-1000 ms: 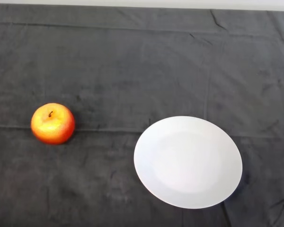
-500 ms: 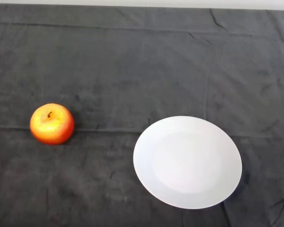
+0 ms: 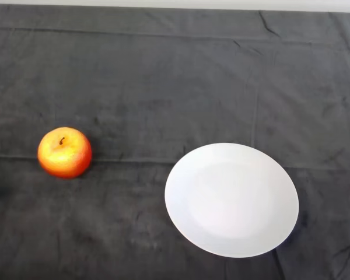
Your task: Move the apple to the plate
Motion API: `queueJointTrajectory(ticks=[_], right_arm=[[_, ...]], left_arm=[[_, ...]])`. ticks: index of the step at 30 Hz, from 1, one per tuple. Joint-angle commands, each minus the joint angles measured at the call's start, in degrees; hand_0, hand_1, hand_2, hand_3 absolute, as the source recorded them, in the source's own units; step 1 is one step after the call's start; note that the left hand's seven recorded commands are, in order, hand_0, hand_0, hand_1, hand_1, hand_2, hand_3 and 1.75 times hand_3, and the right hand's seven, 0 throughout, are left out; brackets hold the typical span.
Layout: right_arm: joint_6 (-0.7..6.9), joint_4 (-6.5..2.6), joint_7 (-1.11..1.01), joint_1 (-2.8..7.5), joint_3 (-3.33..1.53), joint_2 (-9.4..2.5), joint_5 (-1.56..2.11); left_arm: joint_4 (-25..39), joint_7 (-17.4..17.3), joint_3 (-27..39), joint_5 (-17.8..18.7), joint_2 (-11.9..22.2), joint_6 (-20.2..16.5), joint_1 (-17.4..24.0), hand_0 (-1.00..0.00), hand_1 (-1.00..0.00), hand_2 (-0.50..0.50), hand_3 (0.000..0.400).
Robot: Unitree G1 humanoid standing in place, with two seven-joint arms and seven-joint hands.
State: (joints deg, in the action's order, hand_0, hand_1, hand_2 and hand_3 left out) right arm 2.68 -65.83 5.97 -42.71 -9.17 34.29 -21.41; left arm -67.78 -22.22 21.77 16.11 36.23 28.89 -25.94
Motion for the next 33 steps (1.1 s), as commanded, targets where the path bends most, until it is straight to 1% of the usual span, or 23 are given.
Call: queueJointTrajectory(ticks=[1,8,21,27,33], right_arm=[[-0.10,-1.03,-0.09,1.03,0.48,0.43,0.38],[-0.07,-0.99,-0.10,1.05,0.48,0.43,0.38],[-0.03,-0.92,-0.11,1.07,0.49,0.44,0.39],[-0.01,-0.91,-0.11,1.08,0.49,0.44,0.39],[-0.01,-0.90,-0.12,1.08,0.49,0.44,0.39]], left_arm=[[1.88,-1.36,-1.79,-1.62,-0.13,0.77,-2.44,0.00,0.00,0.00,0.000],[1.95,-3.70,-4.53,-4.16,-1.15,2.10,-3.87,0.00,0.00,0.00,0.000],[1.96,-5.26,-9.94,-9.50,-4.33,4.92,-6.04,0.00,0.00,0.00,0.000],[1.96,-6.88,-11.71,-11.03,-5.05,5.88,-6.73,0.00,0.00,0.00,0.000],[1.78,-7.61,-13.17,-12.40,-5.96,6.77,-7.22,0.00,0.00,0.00,0.000]])
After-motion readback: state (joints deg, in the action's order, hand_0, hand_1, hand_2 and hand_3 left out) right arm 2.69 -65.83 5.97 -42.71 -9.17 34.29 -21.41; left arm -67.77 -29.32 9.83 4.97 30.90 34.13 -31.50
